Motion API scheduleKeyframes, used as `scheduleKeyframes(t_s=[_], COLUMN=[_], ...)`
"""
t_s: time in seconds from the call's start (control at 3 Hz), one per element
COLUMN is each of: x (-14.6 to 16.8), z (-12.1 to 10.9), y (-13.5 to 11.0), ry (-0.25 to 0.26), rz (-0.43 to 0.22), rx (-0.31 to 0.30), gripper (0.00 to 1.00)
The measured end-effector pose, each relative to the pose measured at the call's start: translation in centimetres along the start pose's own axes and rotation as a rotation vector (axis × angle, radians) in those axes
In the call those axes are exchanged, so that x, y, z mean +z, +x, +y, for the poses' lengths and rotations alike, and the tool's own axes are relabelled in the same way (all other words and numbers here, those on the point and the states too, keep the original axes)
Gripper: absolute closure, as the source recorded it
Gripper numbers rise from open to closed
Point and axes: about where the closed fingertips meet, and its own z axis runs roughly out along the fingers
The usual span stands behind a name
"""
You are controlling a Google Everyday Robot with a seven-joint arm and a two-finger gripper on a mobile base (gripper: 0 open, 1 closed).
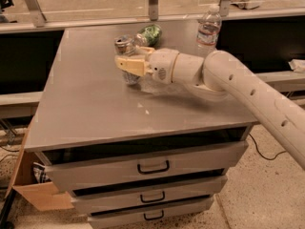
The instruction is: Place redbull can upright
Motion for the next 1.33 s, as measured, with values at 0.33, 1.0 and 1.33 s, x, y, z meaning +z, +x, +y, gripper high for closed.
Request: scheduleKeyframes(t_s=[0.33, 1.0, 1.33], x=[0.1, -1.2, -1.7], z=[0.3, 0.9, 1.3], y=[0.1, 1.0, 1.9], ry=[-0.032, -0.056, -0.062], rz=[-0.003, 0.020, 0.032], rx=[-0.005, 0.006, 0.018], gripper=[0.82, 0.36, 0.11])
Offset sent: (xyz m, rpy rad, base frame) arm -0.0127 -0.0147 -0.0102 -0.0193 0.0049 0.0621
